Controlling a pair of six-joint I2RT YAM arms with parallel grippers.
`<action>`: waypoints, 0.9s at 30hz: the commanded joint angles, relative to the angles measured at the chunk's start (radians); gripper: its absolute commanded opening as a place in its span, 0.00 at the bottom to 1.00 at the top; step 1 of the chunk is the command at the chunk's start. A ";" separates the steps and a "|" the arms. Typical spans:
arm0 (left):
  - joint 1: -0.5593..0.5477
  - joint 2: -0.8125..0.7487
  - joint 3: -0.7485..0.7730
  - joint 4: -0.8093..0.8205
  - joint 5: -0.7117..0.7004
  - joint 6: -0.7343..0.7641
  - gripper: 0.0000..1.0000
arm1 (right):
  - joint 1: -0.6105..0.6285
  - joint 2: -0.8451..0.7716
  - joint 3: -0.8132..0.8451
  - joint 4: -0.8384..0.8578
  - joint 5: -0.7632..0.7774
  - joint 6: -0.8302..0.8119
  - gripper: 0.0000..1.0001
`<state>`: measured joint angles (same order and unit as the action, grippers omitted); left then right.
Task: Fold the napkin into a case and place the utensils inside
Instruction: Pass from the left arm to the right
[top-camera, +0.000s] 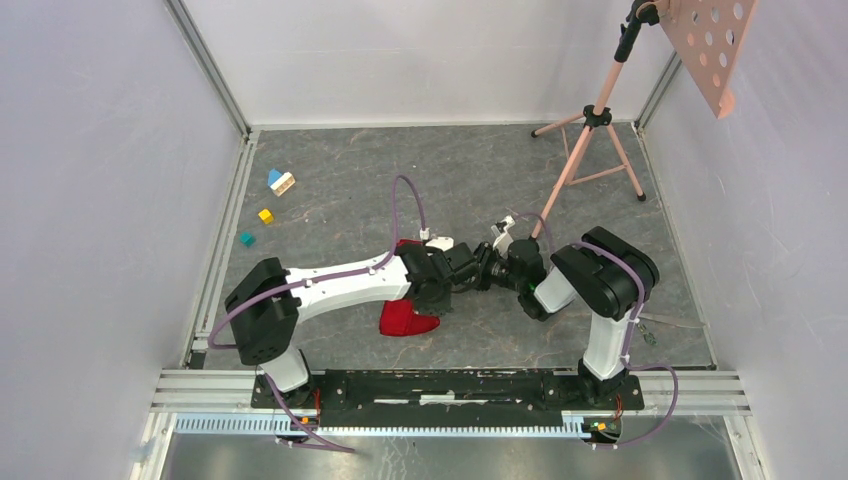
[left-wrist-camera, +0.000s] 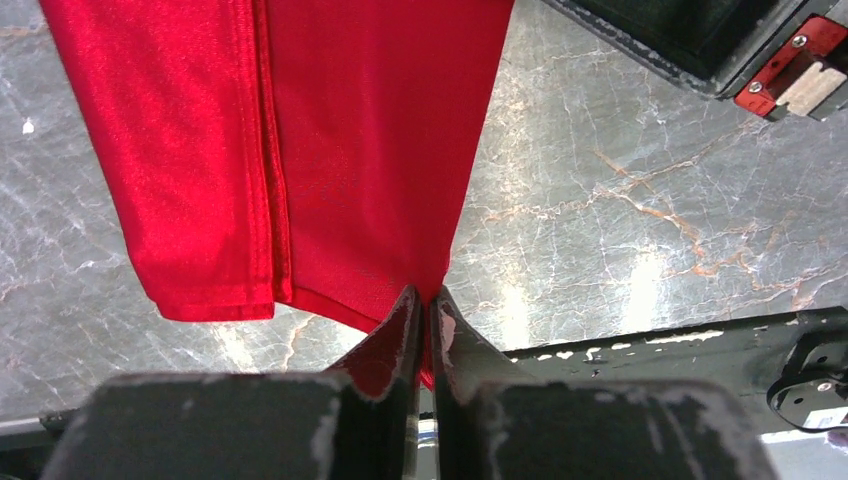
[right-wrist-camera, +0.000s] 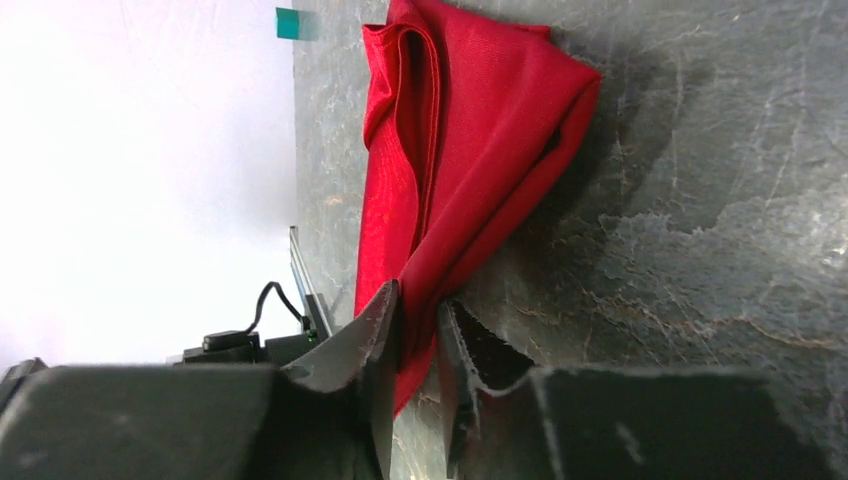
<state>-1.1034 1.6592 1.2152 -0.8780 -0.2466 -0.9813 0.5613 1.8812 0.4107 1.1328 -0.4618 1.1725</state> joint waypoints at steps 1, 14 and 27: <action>0.009 -0.067 -0.024 0.095 0.055 0.039 0.18 | 0.006 0.022 0.031 0.090 0.003 -0.035 0.16; 0.451 -0.306 -0.238 0.388 0.327 0.121 0.48 | 0.005 -0.024 0.123 -0.180 -0.028 -0.280 0.01; 0.640 0.058 -0.137 0.578 0.407 0.162 0.15 | 0.008 -0.132 0.259 -0.537 0.032 -0.435 0.01</action>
<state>-0.4793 1.6455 1.0229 -0.3882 0.1127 -0.8669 0.5629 1.8202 0.6094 0.7338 -0.4763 0.8310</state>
